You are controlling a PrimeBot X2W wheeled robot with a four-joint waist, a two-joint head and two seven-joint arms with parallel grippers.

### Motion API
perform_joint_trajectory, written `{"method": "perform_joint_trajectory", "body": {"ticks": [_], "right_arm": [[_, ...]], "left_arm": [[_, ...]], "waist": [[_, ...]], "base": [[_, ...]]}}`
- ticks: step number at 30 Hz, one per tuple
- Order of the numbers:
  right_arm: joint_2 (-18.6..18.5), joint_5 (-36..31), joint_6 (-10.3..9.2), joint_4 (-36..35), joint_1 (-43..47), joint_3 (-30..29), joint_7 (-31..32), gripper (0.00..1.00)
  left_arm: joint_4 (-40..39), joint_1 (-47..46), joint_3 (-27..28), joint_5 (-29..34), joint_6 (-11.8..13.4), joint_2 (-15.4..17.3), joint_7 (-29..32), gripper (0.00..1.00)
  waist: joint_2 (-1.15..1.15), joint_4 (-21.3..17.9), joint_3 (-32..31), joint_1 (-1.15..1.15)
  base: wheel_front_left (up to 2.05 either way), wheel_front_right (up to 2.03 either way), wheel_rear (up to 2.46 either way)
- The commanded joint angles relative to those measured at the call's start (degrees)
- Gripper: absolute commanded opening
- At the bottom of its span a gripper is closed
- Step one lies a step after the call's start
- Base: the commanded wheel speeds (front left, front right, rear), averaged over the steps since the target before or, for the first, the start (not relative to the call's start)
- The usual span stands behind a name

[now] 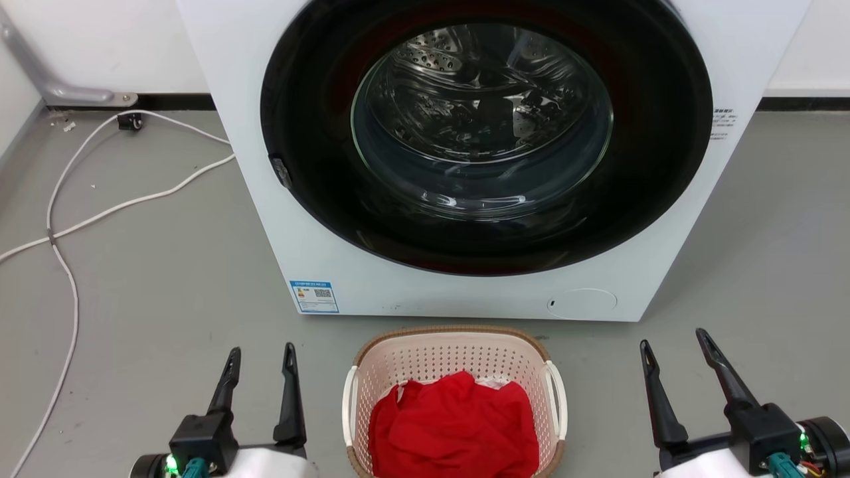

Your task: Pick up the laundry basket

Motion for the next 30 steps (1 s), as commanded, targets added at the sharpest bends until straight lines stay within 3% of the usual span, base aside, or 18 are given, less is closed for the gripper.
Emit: {"method": "perform_joint_trajectory", "body": {"ticks": [1,6,11,30], "right_arm": [[0.21,0.32,-0.04,0.02,-1.04,0.02,-0.17,1.00],[0.21,-0.72,-0.04,0.85,-4.09,0.52,-0.17,1.00],[0.19,-2.76,-0.04,7.75,-10.57,2.35,-0.16,1.00],[0.16,-8.63,-0.05,47.71,-37.74,7.46,-0.17,1.00]], "left_arm": [[0.37,-1.40,-0.11,0.44,-0.45,-0.01,-0.16,1.00],[3.88,-4.81,-0.16,0.89,-1.65,-0.01,-0.16,1.00],[11.47,-11.99,0.36,1.70,-2.76,-0.02,-0.15,1.00],[45.86,-36.27,-0.25,5.39,-6.58,2.42,-0.16,1.00]], "waist": [[0.00,-0.04,0.39,0.00],[0.00,-0.23,2.67,0.00],[0.00,-0.67,7.91,0.00],[0.00,-2.29,27.58,0.00]], "base": [[0.00,0.00,0.00],[0.00,0.00,0.00],[0.00,0.00,0.00],[0.00,0.00,0.00]]}}
